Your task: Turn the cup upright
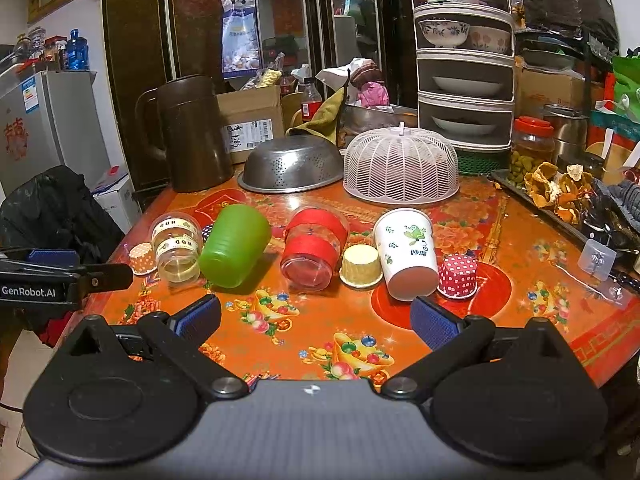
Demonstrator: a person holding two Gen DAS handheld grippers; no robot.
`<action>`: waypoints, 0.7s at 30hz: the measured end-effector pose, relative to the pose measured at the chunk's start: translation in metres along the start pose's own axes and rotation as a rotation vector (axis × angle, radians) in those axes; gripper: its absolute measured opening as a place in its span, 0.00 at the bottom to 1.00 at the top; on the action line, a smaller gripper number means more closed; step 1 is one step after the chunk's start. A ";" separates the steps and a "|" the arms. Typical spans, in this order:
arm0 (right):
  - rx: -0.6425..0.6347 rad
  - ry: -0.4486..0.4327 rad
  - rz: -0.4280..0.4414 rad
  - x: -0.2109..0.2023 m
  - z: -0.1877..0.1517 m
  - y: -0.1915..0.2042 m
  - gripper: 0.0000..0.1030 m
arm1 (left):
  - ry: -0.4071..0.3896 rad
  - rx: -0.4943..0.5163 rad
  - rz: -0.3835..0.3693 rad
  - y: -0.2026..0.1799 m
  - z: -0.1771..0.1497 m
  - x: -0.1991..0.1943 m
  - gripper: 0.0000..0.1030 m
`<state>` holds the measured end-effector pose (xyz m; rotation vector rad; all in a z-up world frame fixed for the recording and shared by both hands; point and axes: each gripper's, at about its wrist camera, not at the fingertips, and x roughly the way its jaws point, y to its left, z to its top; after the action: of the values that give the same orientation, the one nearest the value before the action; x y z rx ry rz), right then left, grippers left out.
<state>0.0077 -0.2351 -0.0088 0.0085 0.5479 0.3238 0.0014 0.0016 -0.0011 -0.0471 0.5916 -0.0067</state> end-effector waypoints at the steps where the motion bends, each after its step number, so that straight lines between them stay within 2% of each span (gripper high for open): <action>1: 0.000 0.001 0.000 0.000 0.000 0.000 0.99 | 0.000 0.000 0.000 0.000 0.000 0.000 0.95; 21: 0.000 0.002 0.000 0.000 0.001 0.000 0.99 | 0.000 0.004 -0.009 -0.003 0.001 -0.001 0.95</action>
<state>0.0084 -0.2351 -0.0085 0.0077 0.5502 0.3236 0.0012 -0.0018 -0.0001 -0.0462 0.5911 -0.0169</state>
